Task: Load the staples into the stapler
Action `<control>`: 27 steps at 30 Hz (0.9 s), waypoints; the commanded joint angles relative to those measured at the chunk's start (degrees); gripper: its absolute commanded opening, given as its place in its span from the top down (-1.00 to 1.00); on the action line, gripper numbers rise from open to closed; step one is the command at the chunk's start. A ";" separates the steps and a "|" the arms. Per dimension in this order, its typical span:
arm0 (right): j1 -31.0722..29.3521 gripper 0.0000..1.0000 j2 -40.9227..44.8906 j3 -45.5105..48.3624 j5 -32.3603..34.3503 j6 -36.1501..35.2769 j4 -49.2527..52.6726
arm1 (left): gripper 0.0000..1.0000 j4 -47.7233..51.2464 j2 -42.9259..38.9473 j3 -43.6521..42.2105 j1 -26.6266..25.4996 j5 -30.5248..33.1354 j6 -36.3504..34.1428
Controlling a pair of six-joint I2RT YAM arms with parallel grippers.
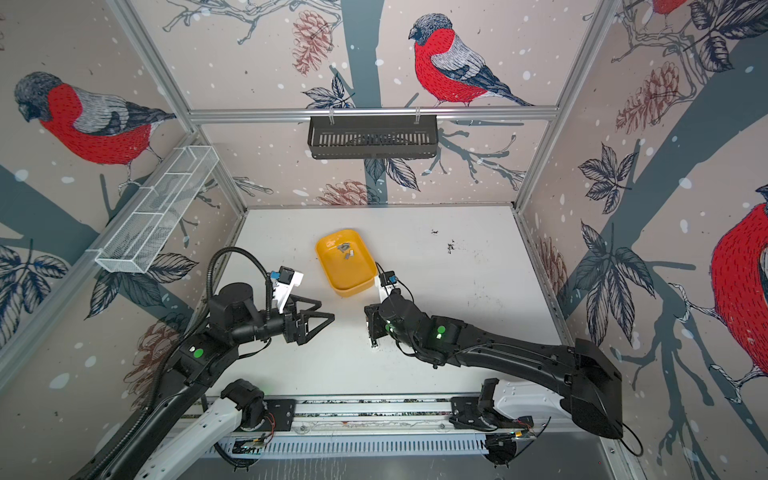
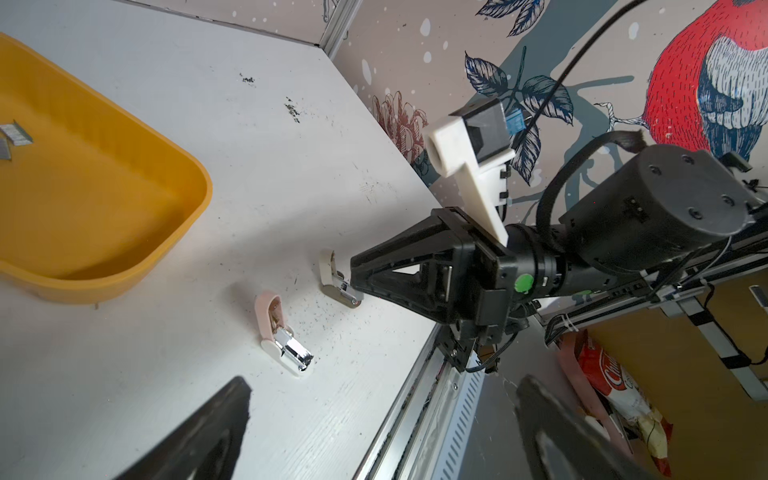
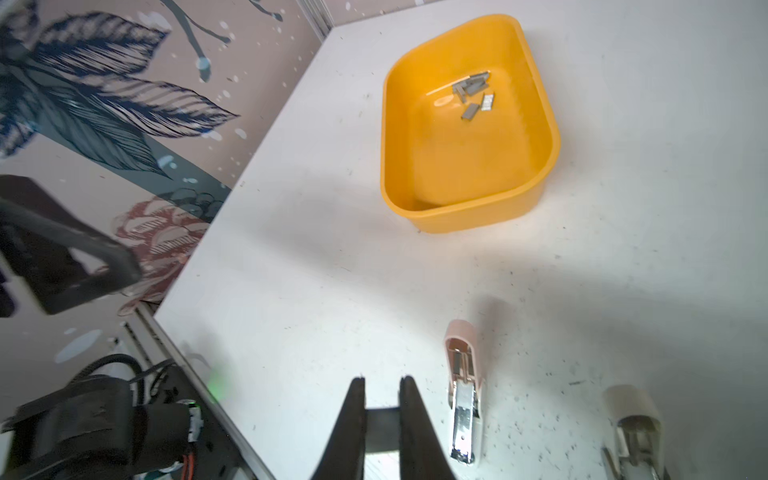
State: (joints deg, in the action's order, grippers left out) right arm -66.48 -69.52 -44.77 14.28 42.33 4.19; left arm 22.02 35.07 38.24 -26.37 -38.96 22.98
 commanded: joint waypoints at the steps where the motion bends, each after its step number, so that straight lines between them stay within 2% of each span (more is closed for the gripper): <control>1: -1.43 0.70 -2.82 -1.80 5.36 1.45 3.31 | -0.98 5.45 -0.77 -0.49 0.10 1.29 -2.42; 5: -2.30 0.72 -8.15 -3.63 6.66 1.95 5.20 | -0.98 5.44 -0.75 -0.55 0.16 0.28 -3.47; 10: -3.04 0.73 -11.87 -4.05 7.69 3.19 5.62 | -0.98 12.15 3.02 1.84 0.09 6.43 -2.50; 15: -3.60 0.74 -14.87 -3.83 8.00 4.06 5.37 | -0.98 10.25 3.33 0.47 0.12 4.31 -4.14; 27: -4.88 0.76 -20.06 -3.04 8.54 6.54 4.90 | -0.98 9.36 5.73 -0.46 0.19 3.69 -4.09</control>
State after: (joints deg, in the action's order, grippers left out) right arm -71.02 -88.64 -47.64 21.67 47.83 8.93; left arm 32.01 40.53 37.85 -26.37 -34.57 19.49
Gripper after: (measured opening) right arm 0.142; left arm 0.988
